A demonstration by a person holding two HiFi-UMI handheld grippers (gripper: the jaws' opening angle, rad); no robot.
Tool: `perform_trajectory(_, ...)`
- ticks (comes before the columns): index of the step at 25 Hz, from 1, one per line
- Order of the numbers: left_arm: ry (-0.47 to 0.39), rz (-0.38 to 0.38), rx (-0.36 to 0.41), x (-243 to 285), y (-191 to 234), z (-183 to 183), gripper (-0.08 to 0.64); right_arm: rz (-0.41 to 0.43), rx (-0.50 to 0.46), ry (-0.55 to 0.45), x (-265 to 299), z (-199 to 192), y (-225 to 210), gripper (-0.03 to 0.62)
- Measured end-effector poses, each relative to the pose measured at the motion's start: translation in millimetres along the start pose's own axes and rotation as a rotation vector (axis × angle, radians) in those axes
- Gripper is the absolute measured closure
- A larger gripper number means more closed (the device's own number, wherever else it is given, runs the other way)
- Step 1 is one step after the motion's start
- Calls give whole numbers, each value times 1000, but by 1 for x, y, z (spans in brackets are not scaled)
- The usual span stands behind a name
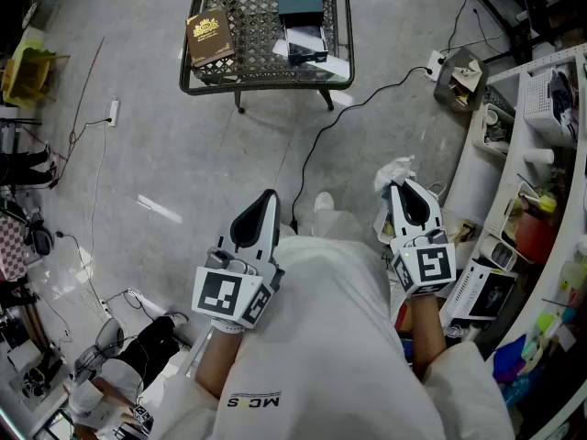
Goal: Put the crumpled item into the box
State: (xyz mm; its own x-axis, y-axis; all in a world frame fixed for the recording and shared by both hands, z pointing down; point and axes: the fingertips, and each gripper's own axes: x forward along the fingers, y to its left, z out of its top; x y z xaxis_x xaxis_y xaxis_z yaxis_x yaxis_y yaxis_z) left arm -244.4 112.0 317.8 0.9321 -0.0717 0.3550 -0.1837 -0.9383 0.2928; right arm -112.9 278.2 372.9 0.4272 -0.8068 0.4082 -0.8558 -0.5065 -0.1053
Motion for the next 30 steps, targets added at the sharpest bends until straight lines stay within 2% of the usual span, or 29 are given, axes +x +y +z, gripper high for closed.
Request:
perform_trajectory(3, -17, 10, -15, -22, 9, -1, 540, 26, 38, -33, -4, 13, 23, 558)
perform_trajectory(6, -25, -11, -10, -35, 11, -5, 540, 43, 74, -57, -11, 21, 46, 558)
perform_trajectory(12, -16, -44, -29, -50, 12, -13, 540, 78, 48, -38, -28, 21, 76, 558)
perform_trajectory(17, -31, -39, -1, -40, 3, -9, 540, 82, 61, -77, -30, 26, 65, 558)
perform_trajectory(23, -42, -38, 20, -8, -19, -4, 540, 105, 30, -114, -30, 39, 40, 558)
perform_trajectory(30, -39, 1, 10, 26, -29, -7, 540, 169, -73, -125, -10, 54, 20, 558)
